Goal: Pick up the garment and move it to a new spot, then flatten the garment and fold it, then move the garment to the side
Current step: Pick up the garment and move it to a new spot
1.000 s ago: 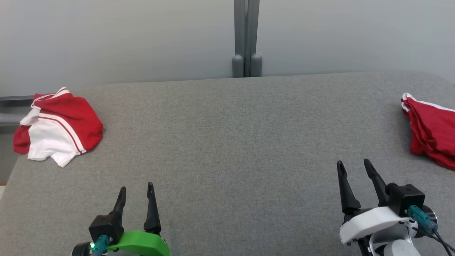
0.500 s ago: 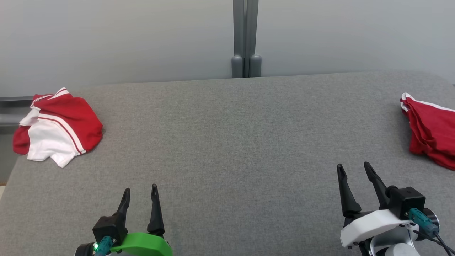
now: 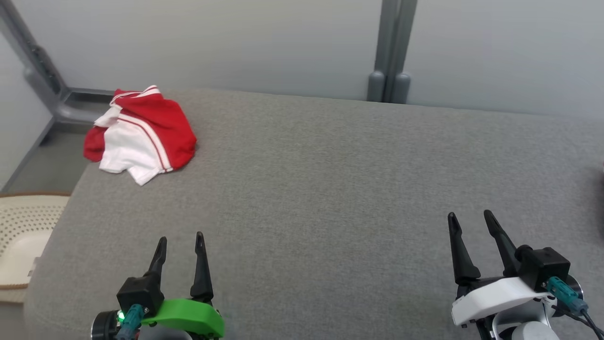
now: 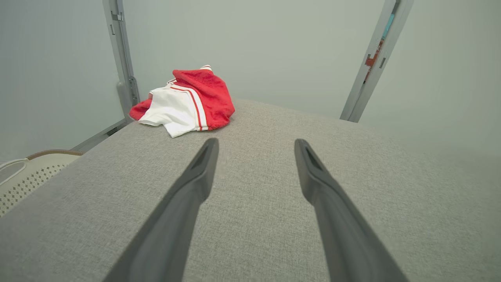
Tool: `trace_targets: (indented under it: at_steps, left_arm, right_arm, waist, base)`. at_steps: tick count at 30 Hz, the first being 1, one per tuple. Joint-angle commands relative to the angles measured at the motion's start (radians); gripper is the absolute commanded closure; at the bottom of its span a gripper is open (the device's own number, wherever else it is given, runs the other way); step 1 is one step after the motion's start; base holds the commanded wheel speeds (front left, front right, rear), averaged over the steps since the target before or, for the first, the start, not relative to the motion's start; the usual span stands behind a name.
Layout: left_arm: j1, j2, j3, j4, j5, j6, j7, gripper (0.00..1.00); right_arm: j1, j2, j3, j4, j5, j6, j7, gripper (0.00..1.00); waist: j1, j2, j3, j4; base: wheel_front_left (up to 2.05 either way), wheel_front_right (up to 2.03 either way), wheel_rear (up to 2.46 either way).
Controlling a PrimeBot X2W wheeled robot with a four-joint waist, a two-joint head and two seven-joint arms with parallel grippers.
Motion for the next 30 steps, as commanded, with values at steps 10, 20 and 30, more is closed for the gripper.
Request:
trace_targets:
  at_steps: [10, 20, 30]
  left_arm:
    - [-0.005, 0.014, 0.048, -0.034, 0.004, 0.006, -0.001, 0.0]
    - [0.028, 0.003, 0.082, -0.084, 0.008, 0.016, -0.001, 0.0]
    - [-0.106, 0.051, 0.114, -0.063, 0.007, -0.023, -0.001, 0.0]
  right_arm:
    - [-0.055, -0.001, 0.042, 0.026, 0.016, -0.002, -0.02, 0.0]
    - [-0.104, -0.002, 0.071, 0.052, 0.0, -0.002, -0.016, 0.0]
    - [-0.134, -0.002, 0.01, -0.013, -0.033, -0.002, -0.013, 0.0]
  waist:
    - [0.0, 0.0, 0.048, 0.294]
    - [0.0, 0.0, 0.077, 0.311]
    - [0.0, 0.0, 0.151, 0.3]
  base:
    - [0.0, 0.0, 0.0]
    - [0.0, 0.0, 0.0]
    - [0.0, 0.0, 0.0]
